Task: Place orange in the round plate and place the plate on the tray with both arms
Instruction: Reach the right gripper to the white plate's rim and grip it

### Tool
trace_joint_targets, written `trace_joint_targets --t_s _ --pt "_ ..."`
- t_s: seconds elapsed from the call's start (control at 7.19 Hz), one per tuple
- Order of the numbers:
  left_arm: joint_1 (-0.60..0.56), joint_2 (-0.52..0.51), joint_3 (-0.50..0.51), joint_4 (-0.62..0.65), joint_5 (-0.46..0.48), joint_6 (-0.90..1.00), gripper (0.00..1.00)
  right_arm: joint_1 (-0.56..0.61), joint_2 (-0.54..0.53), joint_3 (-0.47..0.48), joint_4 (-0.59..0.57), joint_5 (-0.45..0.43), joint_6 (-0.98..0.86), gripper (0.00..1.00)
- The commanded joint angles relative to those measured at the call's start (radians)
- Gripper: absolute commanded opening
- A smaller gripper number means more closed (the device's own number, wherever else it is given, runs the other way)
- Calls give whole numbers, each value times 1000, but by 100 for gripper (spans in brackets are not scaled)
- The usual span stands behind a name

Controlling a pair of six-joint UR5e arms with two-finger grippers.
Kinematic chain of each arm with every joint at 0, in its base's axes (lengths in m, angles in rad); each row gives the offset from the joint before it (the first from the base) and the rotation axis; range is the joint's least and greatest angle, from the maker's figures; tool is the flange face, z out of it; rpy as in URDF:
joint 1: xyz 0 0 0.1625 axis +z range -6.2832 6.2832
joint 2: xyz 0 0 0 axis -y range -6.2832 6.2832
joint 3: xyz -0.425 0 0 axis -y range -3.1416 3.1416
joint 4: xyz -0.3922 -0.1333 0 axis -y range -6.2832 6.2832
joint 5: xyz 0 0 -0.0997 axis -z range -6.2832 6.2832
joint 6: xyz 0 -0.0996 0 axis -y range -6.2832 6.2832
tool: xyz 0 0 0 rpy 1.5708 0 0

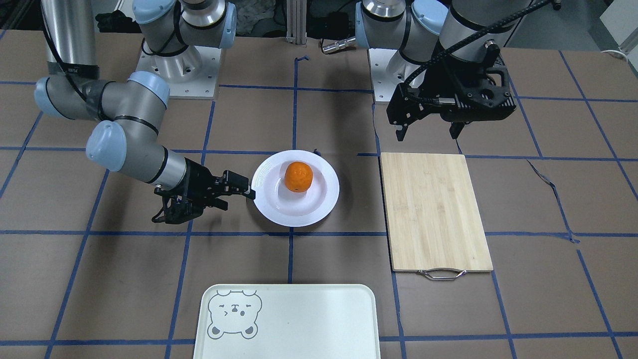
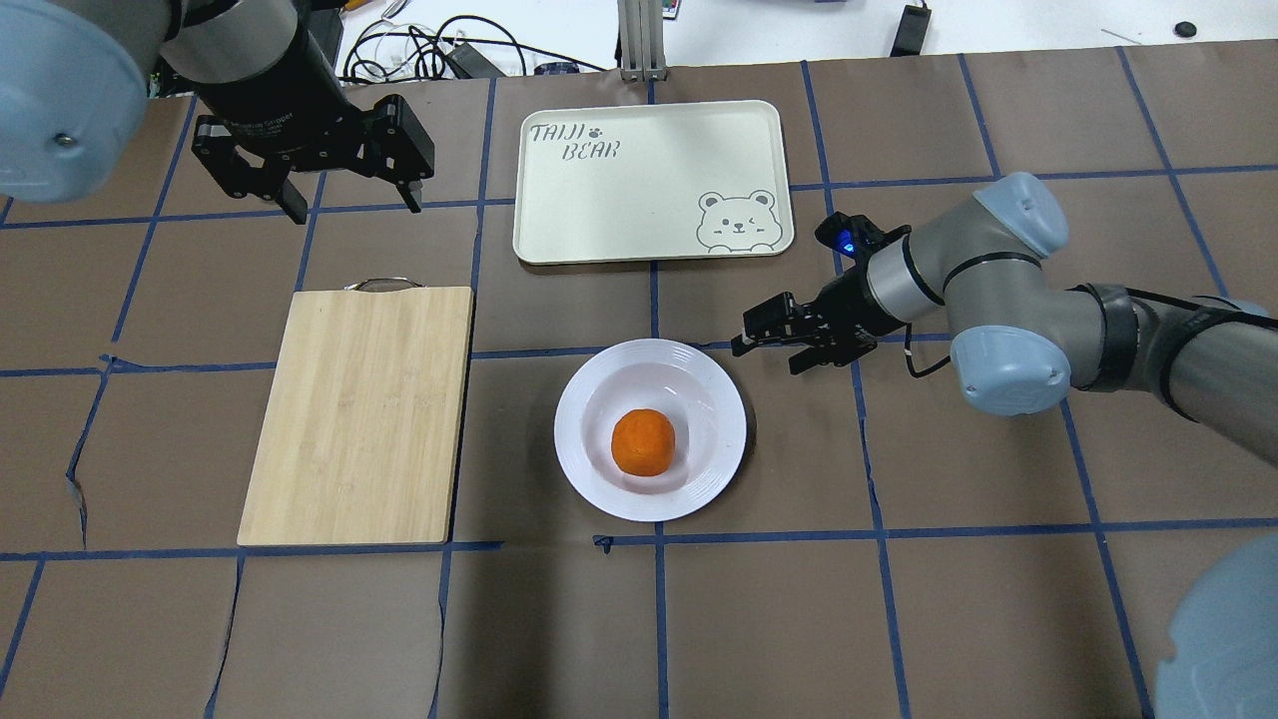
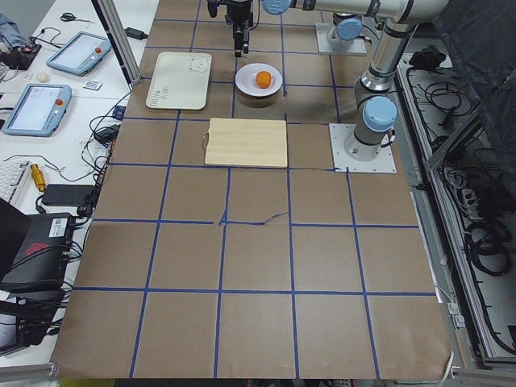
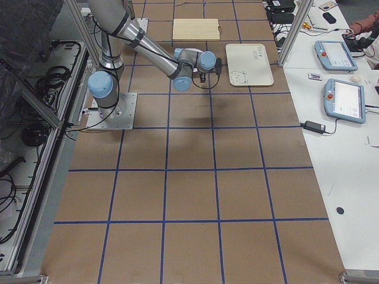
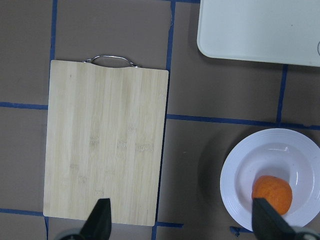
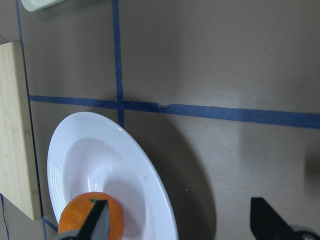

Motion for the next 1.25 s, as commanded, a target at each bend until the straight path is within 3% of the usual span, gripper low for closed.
trace_joint_targets --t_s 0.0,0.28,1.11 --pt "-1 7 -18 7 1 3 100 41 30 1 -15 2 4 95" --pt "1 9 -19 7 0 4 100 65 42 0 -30 2 4 94" --pt "7 15 -22 7 -2 3 100 97 73 0 -39 2 16 67"
